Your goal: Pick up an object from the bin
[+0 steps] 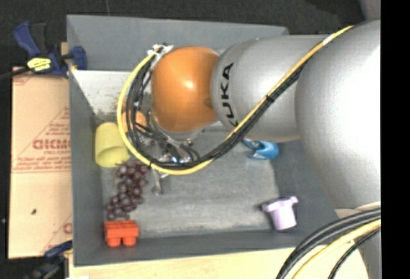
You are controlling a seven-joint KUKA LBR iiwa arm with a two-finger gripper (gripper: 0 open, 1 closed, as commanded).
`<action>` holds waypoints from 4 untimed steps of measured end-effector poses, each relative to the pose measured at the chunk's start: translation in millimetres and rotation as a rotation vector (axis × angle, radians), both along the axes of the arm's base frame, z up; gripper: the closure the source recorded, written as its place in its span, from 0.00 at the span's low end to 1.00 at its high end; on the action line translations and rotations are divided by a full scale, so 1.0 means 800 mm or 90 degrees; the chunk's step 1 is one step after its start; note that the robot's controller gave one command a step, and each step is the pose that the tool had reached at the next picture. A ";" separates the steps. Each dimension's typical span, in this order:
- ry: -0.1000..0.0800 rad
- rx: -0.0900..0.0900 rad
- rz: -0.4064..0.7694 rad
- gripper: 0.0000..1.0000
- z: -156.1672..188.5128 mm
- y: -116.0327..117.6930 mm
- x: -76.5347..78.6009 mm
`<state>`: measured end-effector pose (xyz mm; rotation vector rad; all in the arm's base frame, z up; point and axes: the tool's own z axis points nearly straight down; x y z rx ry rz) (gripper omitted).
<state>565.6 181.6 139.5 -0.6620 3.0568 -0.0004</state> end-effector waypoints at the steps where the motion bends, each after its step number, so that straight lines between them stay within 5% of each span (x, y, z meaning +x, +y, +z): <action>1: 0.007 -0.001 0.119 0.00 -0.049 0.053 -0.020; 2: 0.000 -0.004 0.329 0.00 -0.086 0.033 -0.019; 3: 0.001 0.001 0.234 1.00 -0.086 0.068 -0.018; 4: 0.002 0.000 0.233 1.00 -0.086 0.068 -0.018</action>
Offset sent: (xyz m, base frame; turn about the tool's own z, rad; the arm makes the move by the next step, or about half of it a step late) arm -0.0160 0.0270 -0.0695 -0.5219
